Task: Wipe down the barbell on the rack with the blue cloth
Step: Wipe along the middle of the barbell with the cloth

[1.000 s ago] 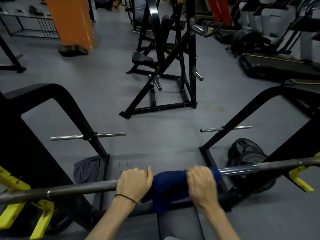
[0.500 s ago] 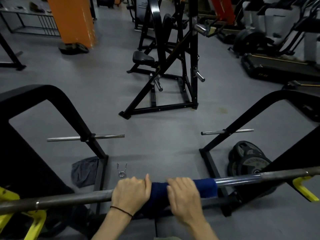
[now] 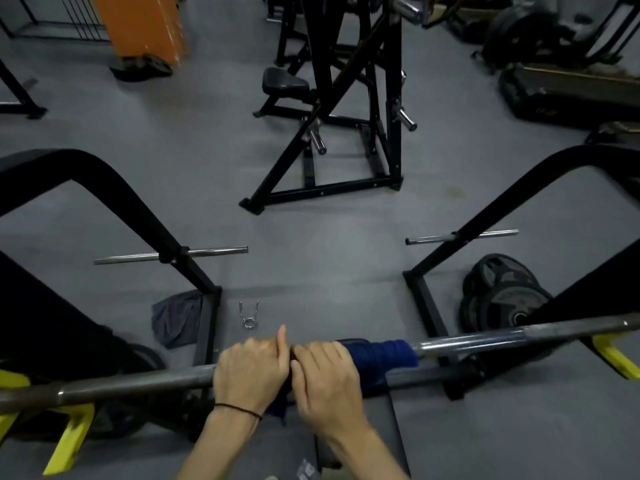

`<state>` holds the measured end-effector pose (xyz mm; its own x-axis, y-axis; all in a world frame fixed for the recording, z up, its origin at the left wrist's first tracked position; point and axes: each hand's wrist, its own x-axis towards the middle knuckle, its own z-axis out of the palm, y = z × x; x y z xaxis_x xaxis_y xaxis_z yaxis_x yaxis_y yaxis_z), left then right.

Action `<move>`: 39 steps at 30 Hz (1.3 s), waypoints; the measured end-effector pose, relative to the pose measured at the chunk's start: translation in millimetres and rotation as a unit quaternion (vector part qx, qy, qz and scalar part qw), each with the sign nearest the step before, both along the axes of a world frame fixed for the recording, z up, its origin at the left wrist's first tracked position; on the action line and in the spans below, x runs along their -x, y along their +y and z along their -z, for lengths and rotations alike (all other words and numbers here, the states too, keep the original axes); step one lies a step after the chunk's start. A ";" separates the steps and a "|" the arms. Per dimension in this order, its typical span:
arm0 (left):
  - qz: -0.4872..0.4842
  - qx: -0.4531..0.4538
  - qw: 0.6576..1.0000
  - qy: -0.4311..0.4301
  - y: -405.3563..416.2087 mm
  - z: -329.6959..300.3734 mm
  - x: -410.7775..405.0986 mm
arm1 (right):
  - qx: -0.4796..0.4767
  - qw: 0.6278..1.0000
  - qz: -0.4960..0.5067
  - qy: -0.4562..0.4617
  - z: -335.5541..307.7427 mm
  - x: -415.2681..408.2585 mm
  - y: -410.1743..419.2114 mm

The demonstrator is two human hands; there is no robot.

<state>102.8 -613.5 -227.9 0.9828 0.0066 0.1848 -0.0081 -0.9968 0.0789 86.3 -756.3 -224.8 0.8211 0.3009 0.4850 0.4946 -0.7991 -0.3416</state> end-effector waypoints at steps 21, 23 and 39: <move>-0.026 -0.054 0.997 -0.051 -33.5 1.8 10.7 | 0.010 0.991 0.132 -0.007 9.1 -11.6 -113.9; -0.052 -0.062 0.994 -0.066 -41.9 -5.9 12.8 | -0.017 0.984 0.176 0.011 8.7 -6.5 -89.9; -0.106 -0.013 0.994 -0.014 -61.8 -15.1 15.9 | -0.052 0.973 0.224 0.005 10.6 -0.8 -106.1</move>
<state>86.9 -675.3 -212.8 0.9539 0.2088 0.2154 0.2012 -0.9779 0.0568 87.0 -862.3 -235.3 0.8635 -0.1388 0.4849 0.1011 -0.8943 -0.4359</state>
